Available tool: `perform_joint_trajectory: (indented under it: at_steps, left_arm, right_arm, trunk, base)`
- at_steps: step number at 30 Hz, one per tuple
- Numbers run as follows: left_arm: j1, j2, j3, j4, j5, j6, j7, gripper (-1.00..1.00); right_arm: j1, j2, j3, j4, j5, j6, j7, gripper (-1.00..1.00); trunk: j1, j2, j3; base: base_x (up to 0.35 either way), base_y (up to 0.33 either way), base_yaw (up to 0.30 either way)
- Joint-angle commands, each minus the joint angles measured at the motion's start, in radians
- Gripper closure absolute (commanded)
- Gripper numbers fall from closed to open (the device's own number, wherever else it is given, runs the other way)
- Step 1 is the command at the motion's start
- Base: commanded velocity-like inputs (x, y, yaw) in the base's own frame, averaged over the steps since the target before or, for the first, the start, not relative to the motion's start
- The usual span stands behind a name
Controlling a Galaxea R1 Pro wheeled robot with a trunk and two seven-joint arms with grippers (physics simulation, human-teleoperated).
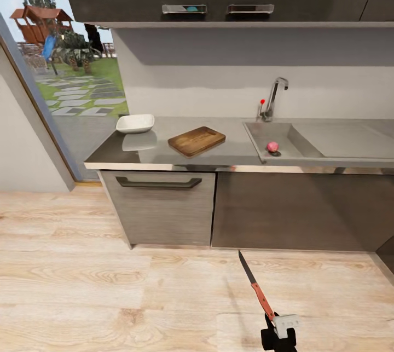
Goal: In the kitchen, take the Vidalia onion out of the sink, dice it on the chopping board with the paring knife, put the diced onion into the bowl on the countertop, then place both the paring knife and the chopping board into the sink.
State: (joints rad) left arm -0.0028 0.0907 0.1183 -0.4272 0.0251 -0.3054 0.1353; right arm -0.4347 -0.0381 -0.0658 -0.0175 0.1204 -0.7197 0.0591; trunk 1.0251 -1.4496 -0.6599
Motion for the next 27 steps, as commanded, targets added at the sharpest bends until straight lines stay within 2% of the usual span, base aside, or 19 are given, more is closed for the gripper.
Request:
perform_joint_trajectory:
  at_steps: [1,16,27]
  left_arm:
    - [0.0,0.0,0.0,0.0,0.003,-0.003,0.002,-1.0]
    - [0.0,0.0,-0.002,0.0,0.003,-0.003,0.002,-1.0]
    - [0.0,-0.005,-0.003,0.004,0.004,-0.003,0.001,-1.0]
  right_arm:
    - [-0.001,0.0,-0.008,0.001,0.007,-0.003,0.004,1.0]
    - [-0.001,-0.002,-0.009,0.001,0.007,-0.002,0.002,1.0]
    - [0.0,0.001,-0.009,-0.001,0.007,0.001,0.001,1.0]
  trunk:
    - [0.0,0.0,-0.001]
    - [0.0,0.0,-0.001]
    - [0.0,0.0,-0.001]
  base:
    - [0.0,0.0,0.0]
    - [-0.009,0.0,0.0]
    - [-0.304,0.0,0.0]
